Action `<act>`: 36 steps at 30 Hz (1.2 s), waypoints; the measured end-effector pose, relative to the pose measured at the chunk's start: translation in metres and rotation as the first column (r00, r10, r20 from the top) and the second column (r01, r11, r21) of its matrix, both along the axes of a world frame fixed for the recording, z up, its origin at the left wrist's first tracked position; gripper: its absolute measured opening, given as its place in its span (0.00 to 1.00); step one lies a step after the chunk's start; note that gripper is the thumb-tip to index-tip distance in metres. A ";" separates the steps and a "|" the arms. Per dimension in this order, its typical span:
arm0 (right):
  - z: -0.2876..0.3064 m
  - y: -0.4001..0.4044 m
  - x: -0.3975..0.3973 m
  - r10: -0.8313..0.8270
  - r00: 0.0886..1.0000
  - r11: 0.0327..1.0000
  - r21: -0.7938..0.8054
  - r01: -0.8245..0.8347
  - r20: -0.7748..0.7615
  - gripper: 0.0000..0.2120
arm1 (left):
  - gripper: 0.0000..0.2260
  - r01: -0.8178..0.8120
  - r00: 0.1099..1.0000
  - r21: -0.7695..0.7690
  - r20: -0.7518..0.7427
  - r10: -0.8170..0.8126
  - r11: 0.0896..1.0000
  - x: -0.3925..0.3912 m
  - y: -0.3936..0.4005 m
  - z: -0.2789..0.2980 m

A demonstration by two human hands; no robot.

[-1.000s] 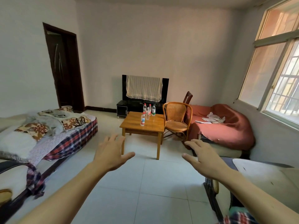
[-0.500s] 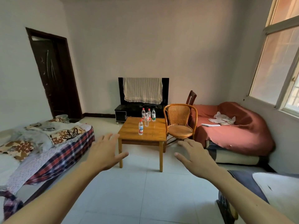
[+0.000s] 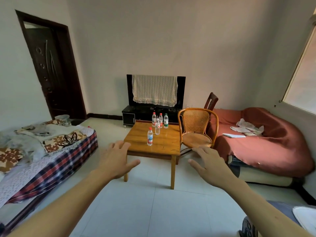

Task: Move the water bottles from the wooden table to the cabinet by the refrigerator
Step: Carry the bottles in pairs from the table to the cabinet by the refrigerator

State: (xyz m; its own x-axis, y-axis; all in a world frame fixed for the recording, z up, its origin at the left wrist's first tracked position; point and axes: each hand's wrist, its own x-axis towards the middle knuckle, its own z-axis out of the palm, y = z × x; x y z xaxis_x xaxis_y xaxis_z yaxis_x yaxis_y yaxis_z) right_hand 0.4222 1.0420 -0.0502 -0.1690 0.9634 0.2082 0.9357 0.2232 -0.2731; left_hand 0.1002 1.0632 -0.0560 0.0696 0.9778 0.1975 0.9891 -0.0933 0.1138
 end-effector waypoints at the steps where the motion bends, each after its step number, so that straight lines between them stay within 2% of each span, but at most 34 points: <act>1: -0.001 0.017 -0.003 0.004 1.000 1.000 -0.009 -0.004 0.011 0.29 | 0.35 -0.001 1.000 -0.005 0.006 0.001 1.000 -0.004 0.019 -0.005; 4: 0.000 0.072 -0.010 0.017 0.999 1.000 0.003 -0.017 0.042 0.32 | 0.34 0.002 1.000 -0.004 -0.001 -0.002 1.000 -0.012 0.083 -0.013; 10: 0.006 0.178 -0.020 -0.020 0.996 1.000 0.014 0.019 0.090 0.27 | 0.34 0.022 0.999 -0.029 -0.041 -0.023 0.999 -0.017 0.211 -0.020; 18: -0.038 0.301 -0.009 -0.080 0.995 0.987 -0.137 0.089 0.064 0.27 | 0.35 0.034 0.999 -0.116 -0.036 -0.038 0.993 -0.001 0.341 -0.058; 24: -0.070 0.422 0.011 -0.091 0.994 0.987 -0.139 0.082 -0.065 0.30 | 0.33 -0.009 0.999 -0.158 -0.038 0.003 0.987 0.025 0.440 -0.081; 26: -0.078 0.462 0.018 -0.065 0.994 0.989 -0.140 0.052 -0.092 0.30 | 0.33 -0.033 0.999 -0.171 -0.040 0.026 0.985 0.031 0.470 -0.082; 36: -0.092 0.621 0.011 0.072 0.997 0.977 -0.199 -0.078 -0.039 0.31 | 0.33 -0.133 0.991 -0.185 -0.030 0.129 0.974 0.026 0.595 -0.079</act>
State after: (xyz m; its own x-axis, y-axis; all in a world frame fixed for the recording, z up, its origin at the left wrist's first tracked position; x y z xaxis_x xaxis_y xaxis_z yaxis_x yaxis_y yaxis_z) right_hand 0.4327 1.6633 -0.1423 -0.2388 0.9709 0.0185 0.9087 0.2302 -0.3482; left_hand 0.1260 1.6581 -0.1349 -0.0597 0.9982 0.0105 0.9933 0.0584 0.0994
